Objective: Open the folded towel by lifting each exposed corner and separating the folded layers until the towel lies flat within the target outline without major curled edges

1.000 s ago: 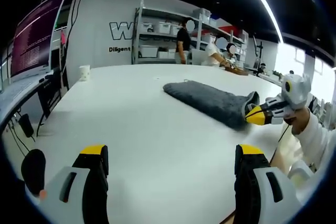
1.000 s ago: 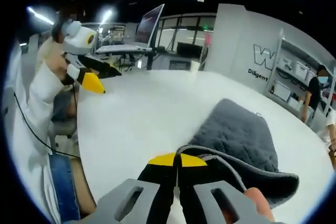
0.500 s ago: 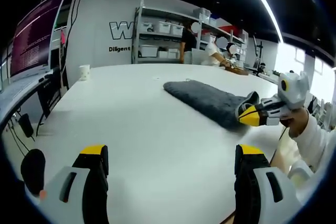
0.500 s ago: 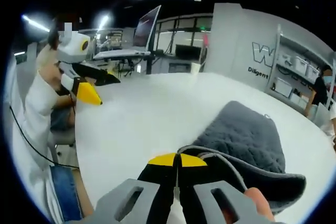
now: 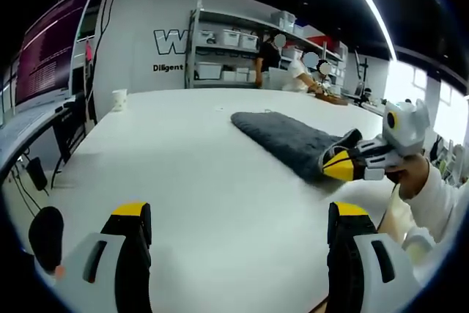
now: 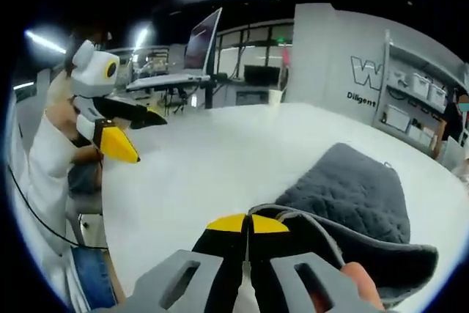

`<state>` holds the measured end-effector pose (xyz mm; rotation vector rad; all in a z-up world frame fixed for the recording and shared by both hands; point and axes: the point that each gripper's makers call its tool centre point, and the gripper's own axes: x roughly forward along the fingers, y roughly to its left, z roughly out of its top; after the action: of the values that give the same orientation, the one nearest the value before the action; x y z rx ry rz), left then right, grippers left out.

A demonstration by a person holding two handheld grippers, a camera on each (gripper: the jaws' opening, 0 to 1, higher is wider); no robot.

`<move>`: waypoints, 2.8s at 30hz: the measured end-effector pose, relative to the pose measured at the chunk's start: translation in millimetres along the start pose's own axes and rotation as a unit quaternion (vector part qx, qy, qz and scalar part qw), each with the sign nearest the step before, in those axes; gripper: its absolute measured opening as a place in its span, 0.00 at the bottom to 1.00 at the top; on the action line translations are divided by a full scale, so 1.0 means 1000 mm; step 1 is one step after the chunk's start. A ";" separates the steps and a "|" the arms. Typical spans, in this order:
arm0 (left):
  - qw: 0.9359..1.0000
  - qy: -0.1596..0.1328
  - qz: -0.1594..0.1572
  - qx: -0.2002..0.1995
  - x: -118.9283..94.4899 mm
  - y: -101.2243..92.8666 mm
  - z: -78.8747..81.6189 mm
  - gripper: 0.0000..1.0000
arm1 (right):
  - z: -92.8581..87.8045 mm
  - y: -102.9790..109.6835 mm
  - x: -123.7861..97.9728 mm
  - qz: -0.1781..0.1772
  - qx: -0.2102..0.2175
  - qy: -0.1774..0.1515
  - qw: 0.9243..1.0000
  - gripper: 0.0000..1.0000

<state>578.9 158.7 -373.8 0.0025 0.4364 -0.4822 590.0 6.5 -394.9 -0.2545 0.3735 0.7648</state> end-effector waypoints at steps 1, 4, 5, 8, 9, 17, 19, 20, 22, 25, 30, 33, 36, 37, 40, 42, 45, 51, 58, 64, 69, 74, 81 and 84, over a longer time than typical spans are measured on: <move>1.000 0.000 0.001 -0.001 0.000 0.001 0.000 0.99 | 0.000 0.001 0.001 0.000 0.000 0.000 1.000 0.00; 1.000 0.000 0.002 -0.003 -0.001 0.002 0.000 0.99 | 0.001 0.004 0.004 0.003 -0.003 0.000 1.000 0.00; 1.000 0.000 0.003 -0.003 -0.001 0.003 0.000 0.99 | 0.001 0.005 0.004 0.003 -0.004 0.001 1.000 0.00; 1.000 0.000 0.003 -0.003 -0.002 0.003 -0.001 0.99 | 0.000 0.004 0.004 0.002 -0.009 0.002 1.000 0.00; 1.000 0.000 0.003 -0.004 -0.002 0.003 -0.001 0.99 | 0.000 0.004 0.004 0.003 -0.008 0.003 1.000 0.00; 1.000 0.001 0.002 -0.003 -0.001 0.003 0.000 0.99 | -0.005 0.008 -0.001 0.013 -0.009 0.012 1.000 0.00; 1.000 0.000 0.003 -0.003 -0.002 0.003 0.000 0.99 | -0.005 0.007 -0.004 0.013 -0.011 0.012 1.000 0.00; 1.000 0.000 0.004 -0.004 -0.002 0.003 0.001 0.99 | -0.005 0.006 -0.006 0.012 -0.013 0.012 1.000 0.00; 1.000 0.000 0.004 -0.003 -0.002 0.003 0.001 0.99 | -0.005 0.006 -0.008 0.011 -0.016 0.013 1.000 0.00; 1.000 0.000 0.004 -0.002 -0.002 0.002 0.001 0.99 | -0.007 0.005 -0.015 0.008 -0.027 0.016 0.999 0.00; 1.000 0.002 0.003 0.001 0.000 0.001 0.002 0.99 | -0.010 0.006 -0.030 0.009 -0.041 0.020 0.999 0.04; 1.000 0.002 0.002 0.002 0.001 0.000 0.002 0.99 | -0.007 0.005 -0.047 0.005 -0.039 0.010 0.999 0.08; 1.000 0.004 0.002 0.002 0.002 0.001 0.001 0.99 | -0.006 -0.002 -0.064 -0.012 -0.033 -0.002 0.999 0.10; 1.000 0.005 0.003 0.001 0.002 0.001 0.001 0.99 | -0.006 -0.006 -0.071 -0.020 -0.031 -0.003 0.999 0.11; 1.000 0.004 0.004 0.001 0.002 0.002 0.001 0.99 | -0.008 -0.024 -0.092 -0.054 -0.021 -0.007 0.998 0.11; 1.000 0.005 0.004 0.001 0.002 0.001 0.000 0.99 | -0.012 -0.036 -0.107 -0.077 -0.010 -0.007 0.997 0.13; 1.000 0.007 0.003 0.002 0.004 0.000 0.000 0.99 | -0.019 -0.049 -0.124 -0.102 -0.003 -0.001 0.995 0.19; 1.000 0.010 0.004 0.006 0.004 -0.002 0.000 0.99 | -0.032 -0.068 -0.151 -0.137 0.015 0.003 0.990 0.28; 1.000 0.014 0.002 0.015 0.007 -0.011 0.001 0.99 | -0.041 -0.081 -0.172 -0.160 0.029 0.005 0.987 0.41; 0.999 0.016 -0.003 0.028 0.011 -0.024 0.005 0.99 | -0.049 -0.084 -0.184 -0.163 0.037 0.004 0.986 0.48; 0.999 0.009 -0.025 0.029 0.017 -0.041 0.011 0.99 | -0.055 -0.085 -0.187 -0.156 0.043 0.008 0.987 0.55; 0.998 0.004 -0.051 0.036 0.022 -0.064 0.019 0.99 | -0.054 -0.089 -0.189 -0.150 0.045 0.005 0.988 0.63; 0.997 0.005 -0.065 0.048 0.027 -0.084 0.025 0.99 | -0.053 -0.093 -0.194 -0.141 0.056 0.009 0.988 0.77; 0.996 0.002 -0.072 0.048 0.027 -0.092 0.028 0.99 | -0.053 -0.094 -0.196 -0.138 0.060 0.014 0.988 0.85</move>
<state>570.3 62.6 -350.3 0.0659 0.4181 -0.6441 515.3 -200.1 -353.0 -0.1979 0.3994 0.4646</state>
